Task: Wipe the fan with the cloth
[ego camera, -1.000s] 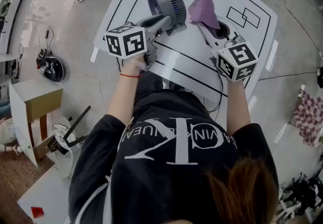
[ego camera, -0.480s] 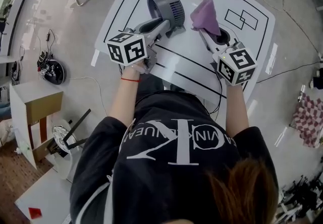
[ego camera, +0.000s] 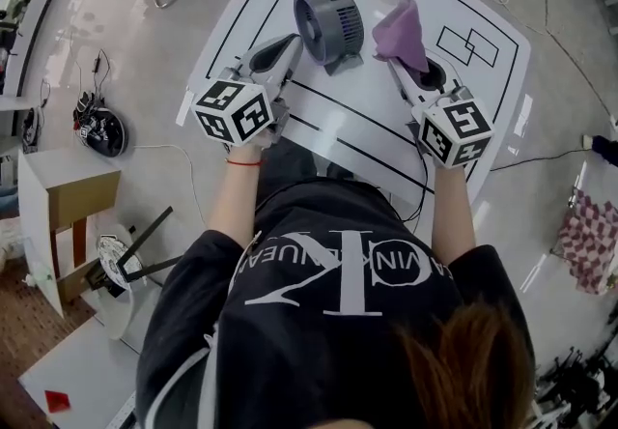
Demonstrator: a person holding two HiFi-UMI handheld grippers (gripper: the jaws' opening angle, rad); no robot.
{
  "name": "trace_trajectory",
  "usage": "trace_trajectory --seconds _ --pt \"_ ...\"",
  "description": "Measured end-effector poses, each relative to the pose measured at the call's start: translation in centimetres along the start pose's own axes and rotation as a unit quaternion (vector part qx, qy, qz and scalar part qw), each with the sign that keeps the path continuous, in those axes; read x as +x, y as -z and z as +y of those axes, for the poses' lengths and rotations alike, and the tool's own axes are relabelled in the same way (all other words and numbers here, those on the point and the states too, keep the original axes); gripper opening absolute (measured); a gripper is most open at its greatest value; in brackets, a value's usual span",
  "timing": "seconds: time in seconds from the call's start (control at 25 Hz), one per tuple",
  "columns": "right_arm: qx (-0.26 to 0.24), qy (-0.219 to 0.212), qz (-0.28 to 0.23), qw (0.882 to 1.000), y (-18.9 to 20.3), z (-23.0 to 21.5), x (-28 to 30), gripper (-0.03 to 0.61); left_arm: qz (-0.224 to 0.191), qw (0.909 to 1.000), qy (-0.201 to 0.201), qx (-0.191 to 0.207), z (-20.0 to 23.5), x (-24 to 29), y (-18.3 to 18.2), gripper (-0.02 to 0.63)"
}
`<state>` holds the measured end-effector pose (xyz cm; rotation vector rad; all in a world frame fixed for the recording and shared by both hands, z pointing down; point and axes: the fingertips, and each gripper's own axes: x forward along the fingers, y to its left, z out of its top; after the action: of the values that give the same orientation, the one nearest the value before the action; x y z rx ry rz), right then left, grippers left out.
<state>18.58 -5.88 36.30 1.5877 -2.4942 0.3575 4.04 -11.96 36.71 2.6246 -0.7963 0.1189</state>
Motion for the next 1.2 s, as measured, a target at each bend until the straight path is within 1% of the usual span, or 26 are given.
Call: trace_trajectory --seconds 0.12,0.16,0.24,0.4,0.6,0.84,1.2 --pt "-0.005 0.003 -0.008 1.000 -0.6 0.0 -0.1 0.100 -0.039 0.9961 -0.043 0.067 0.8 -1.5 -1.7 0.012" --pt "-0.008 0.004 -0.010 1.000 -0.8 0.0 -0.1 0.100 -0.052 0.9939 -0.054 0.081 1.0 -2.0 -2.2 0.011" --pt "-0.013 0.004 -0.013 1.000 -1.1 0.2 -0.2 0.100 -0.076 0.9899 -0.072 0.096 1.3 -3.1 -3.2 0.011" --pt "-0.016 0.005 -0.014 1.000 -1.1 0.6 -0.4 0.100 -0.113 0.9834 -0.096 0.105 1.8 -4.6 -4.4 0.011" --pt "-0.022 0.004 -0.014 1.000 -1.1 1.0 -0.4 0.100 -0.144 0.9741 -0.122 0.124 2.2 -6.0 -5.5 0.011" --pt "-0.021 0.010 -0.016 1.000 -0.9 0.9 -0.6 0.100 -0.154 0.9688 -0.136 0.138 2.2 -6.7 -5.7 0.011" --pt "-0.015 0.016 -0.028 0.999 -0.9 1.1 -0.9 0.100 -0.158 0.9658 -0.150 0.141 2.5 -7.4 -5.7 0.011"
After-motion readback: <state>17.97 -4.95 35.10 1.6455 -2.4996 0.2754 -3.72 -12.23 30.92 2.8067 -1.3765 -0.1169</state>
